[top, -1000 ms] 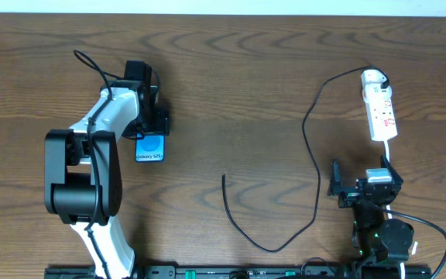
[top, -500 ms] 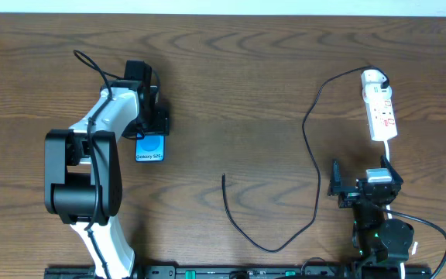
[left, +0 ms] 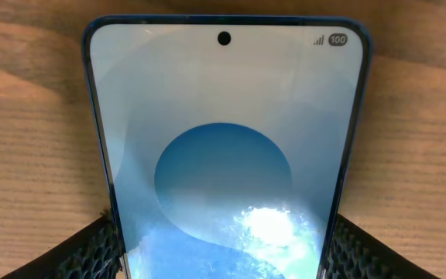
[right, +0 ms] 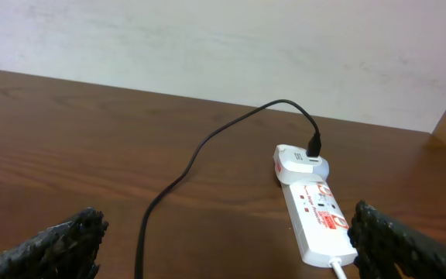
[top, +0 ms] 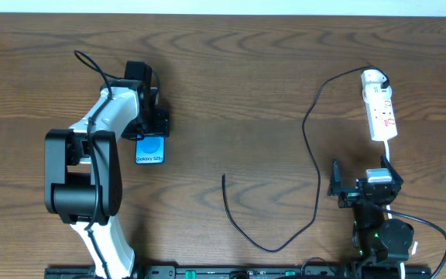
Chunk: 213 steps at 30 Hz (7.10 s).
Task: Plug charger to phone and switch on socket
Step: 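Close the left gripper on the phone's sides, then lift the phone with the left gripper and tilt it upright, then hold the phone raised in the left gripper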
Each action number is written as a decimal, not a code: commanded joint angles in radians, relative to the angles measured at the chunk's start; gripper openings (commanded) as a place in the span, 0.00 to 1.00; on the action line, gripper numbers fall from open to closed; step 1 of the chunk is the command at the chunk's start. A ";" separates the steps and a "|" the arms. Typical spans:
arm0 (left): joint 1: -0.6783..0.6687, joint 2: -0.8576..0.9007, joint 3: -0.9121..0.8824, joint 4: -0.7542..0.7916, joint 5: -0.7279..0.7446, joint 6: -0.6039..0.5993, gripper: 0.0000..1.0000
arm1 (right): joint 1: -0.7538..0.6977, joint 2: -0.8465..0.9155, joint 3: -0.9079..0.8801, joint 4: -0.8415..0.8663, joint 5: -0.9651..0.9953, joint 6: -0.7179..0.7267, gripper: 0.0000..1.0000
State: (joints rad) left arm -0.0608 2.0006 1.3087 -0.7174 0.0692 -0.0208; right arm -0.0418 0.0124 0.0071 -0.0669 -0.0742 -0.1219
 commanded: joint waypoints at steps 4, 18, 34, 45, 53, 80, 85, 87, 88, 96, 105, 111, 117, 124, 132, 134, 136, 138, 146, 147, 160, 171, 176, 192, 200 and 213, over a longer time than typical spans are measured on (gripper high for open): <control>-0.002 -0.065 -0.001 -0.019 0.021 0.009 0.07 | -0.005 -0.007 -0.002 -0.004 -0.003 -0.014 0.99; -0.002 -0.145 -0.001 -0.024 0.208 -0.003 0.08 | -0.005 -0.007 -0.002 -0.004 -0.003 -0.014 0.99; -0.002 -0.145 -0.001 0.045 0.901 -0.203 0.07 | -0.005 -0.007 -0.002 -0.004 -0.003 -0.014 0.99; -0.002 -0.145 -0.001 0.134 1.112 -0.480 0.08 | -0.005 -0.007 -0.002 -0.004 -0.003 -0.014 0.99; -0.002 -0.145 -0.001 0.217 1.229 -0.739 0.08 | -0.005 -0.007 -0.002 -0.004 -0.003 -0.014 0.99; -0.001 -0.145 -0.001 0.343 1.257 -1.205 0.07 | -0.005 -0.007 -0.002 -0.004 -0.003 -0.014 0.99; -0.001 -0.145 -0.001 0.343 1.285 -1.212 0.08 | -0.005 -0.007 -0.002 -0.004 -0.003 -0.014 0.99; -0.001 -0.145 -0.001 0.343 1.286 -1.212 0.07 | -0.005 -0.007 -0.002 -0.004 -0.003 -0.014 0.99; -0.001 -0.145 -0.001 0.343 1.286 -1.216 0.07 | -0.005 -0.007 -0.002 -0.004 -0.003 -0.014 0.99; -0.001 -0.145 -0.001 0.343 1.286 -1.341 0.07 | -0.005 -0.007 -0.002 -0.004 -0.003 -0.014 0.99; -0.001 -0.145 -0.001 0.344 1.320 -1.347 0.08 | -0.005 -0.007 -0.002 -0.004 -0.003 -0.014 0.99; -0.001 -0.145 -0.001 0.397 1.334 -1.380 0.08 | -0.005 -0.007 -0.002 -0.004 -0.003 -0.014 0.99; -0.001 -0.145 -0.001 0.413 1.334 -1.392 0.07 | -0.005 -0.007 -0.002 -0.004 -0.003 -0.014 0.99; -0.001 -0.145 -0.001 0.414 1.338 -1.416 0.08 | -0.005 -0.007 -0.002 -0.004 -0.003 -0.014 0.99; -0.001 -0.145 -0.001 0.413 1.337 -1.421 0.08 | -0.005 -0.007 -0.002 -0.004 -0.003 -0.014 0.99; -0.001 -0.145 -0.001 0.414 1.337 -1.423 0.08 | -0.005 -0.007 -0.002 -0.004 -0.003 -0.014 0.99; -0.001 -0.145 -0.001 0.414 1.337 -1.425 0.08 | -0.005 -0.007 -0.002 -0.004 -0.003 -0.014 0.99; -0.001 -0.145 -0.001 0.413 1.337 -1.425 0.08 | -0.005 -0.007 -0.002 -0.004 -0.003 -0.014 0.99; -0.001 -0.145 -0.001 0.414 1.337 -1.425 0.08 | -0.005 -0.007 -0.002 -0.004 -0.003 -0.014 0.99; -0.001 -0.145 -0.001 0.413 1.337 -1.425 0.08 | -0.005 -0.007 -0.002 -0.004 -0.003 -0.014 0.99; -0.001 -0.145 -0.001 0.414 1.337 -1.425 0.08 | -0.005 -0.007 -0.002 -0.004 -0.003 -0.014 0.99; -0.001 -0.145 -0.001 0.413 1.337 -1.424 0.07 | -0.005 -0.007 -0.002 -0.004 -0.003 -0.014 0.99; -0.001 -0.145 -0.001 0.414 1.337 -1.424 0.07 | -0.005 -0.007 -0.002 -0.004 -0.003 -0.014 0.99; -0.002 -0.145 -0.001 0.414 1.337 -1.421 0.08 | -0.005 -0.007 -0.002 -0.004 -0.003 -0.014 0.99; -0.001 -0.145 -0.001 0.413 1.337 -1.421 0.08 | -0.005 -0.007 -0.002 -0.004 -0.003 -0.014 0.99; -0.001 -0.145 -0.001 0.413 1.337 -1.421 0.07 | -0.005 -0.007 -0.002 -0.004 -0.003 -0.014 0.99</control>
State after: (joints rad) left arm -0.0620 1.8828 1.3018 -0.3084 1.3594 -1.4403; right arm -0.0418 0.0124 0.0071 -0.0669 -0.0742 -0.1219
